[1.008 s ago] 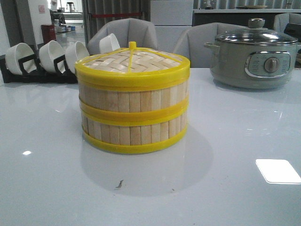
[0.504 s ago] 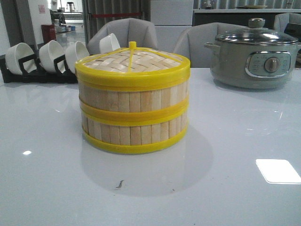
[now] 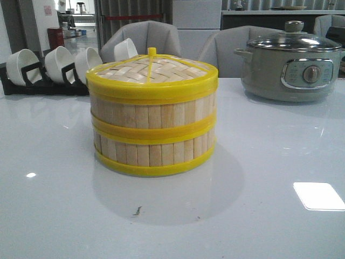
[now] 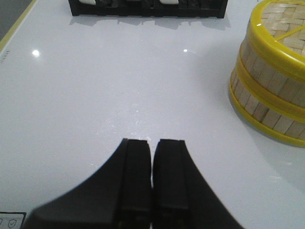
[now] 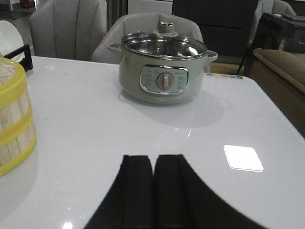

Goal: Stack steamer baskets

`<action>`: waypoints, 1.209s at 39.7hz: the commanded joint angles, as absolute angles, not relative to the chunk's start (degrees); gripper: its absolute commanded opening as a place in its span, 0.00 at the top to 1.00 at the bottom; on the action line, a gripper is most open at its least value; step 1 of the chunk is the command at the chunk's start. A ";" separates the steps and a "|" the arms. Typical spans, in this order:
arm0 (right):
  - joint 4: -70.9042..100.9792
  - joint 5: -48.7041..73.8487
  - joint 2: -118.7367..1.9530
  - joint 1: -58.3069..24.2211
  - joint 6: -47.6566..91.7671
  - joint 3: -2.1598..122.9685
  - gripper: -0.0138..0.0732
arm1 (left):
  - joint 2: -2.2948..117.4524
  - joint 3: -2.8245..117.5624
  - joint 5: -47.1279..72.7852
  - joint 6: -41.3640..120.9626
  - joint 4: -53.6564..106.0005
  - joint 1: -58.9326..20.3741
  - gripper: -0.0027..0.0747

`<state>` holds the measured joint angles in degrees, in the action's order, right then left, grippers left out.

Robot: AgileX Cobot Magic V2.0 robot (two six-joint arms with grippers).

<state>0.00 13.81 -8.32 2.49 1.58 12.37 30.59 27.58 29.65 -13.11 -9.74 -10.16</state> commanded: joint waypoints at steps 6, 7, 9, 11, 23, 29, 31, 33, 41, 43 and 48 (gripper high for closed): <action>-0.86 8.41 -8.79 2.85 2.18 13.99 0.79 | 30.72 29.13 25.25 -13.59 -10.11 -10.05 0.86; -0.86 8.41 -8.79 2.85 2.18 13.99 0.79 | 30.72 29.13 25.25 -13.59 -10.11 -10.05 0.86; -0.86 8.41 -8.79 2.85 2.18 13.99 0.79 | 30.72 29.13 25.25 -13.59 -10.11 -10.05 0.86; -0.86 8.41 -8.79 2.85 2.18 13.99 0.79 | 30.72 29.13 25.25 -13.59 -10.11 -10.05 0.86; -0.86 8.41 -8.79 2.85 2.18 13.99 0.79 | 30.72 29.13 25.25 -13.59 -10.11 -10.05 0.86; -0.86 8.41 -8.79 2.85 2.18 13.99 0.79 | 30.58 29.13 25.25 -12.92 -19.56 -10.05 0.86; -0.86 8.41 -8.79 2.85 2.18 13.99 0.79 | 30.19 29.13 25.14 -12.92 -20.39 -10.05 0.86; -0.86 8.41 -8.79 2.85 2.18 13.99 0.79 | 29.06 29.13 24.49 -12.92 -18.07 -10.05 0.86; -0.86 8.56 -8.79 2.85 2.18 13.99 0.79 | 22.19 26.52 17.00 -12.92 -14.85 -10.05 0.86; -0.86 8.56 -8.79 2.85 2.18 13.99 0.79 | 19.80 24.63 14.20 -12.92 -13.92 -10.05 0.86; -0.86 8.56 -8.79 2.85 2.18 13.99 0.79 | 14.16 17.86 7.04 -12.92 -10.72 -10.05 0.86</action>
<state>0.00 13.81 -8.32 2.49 1.58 12.26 16.48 19.74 15.84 -12.91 -12.77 -10.11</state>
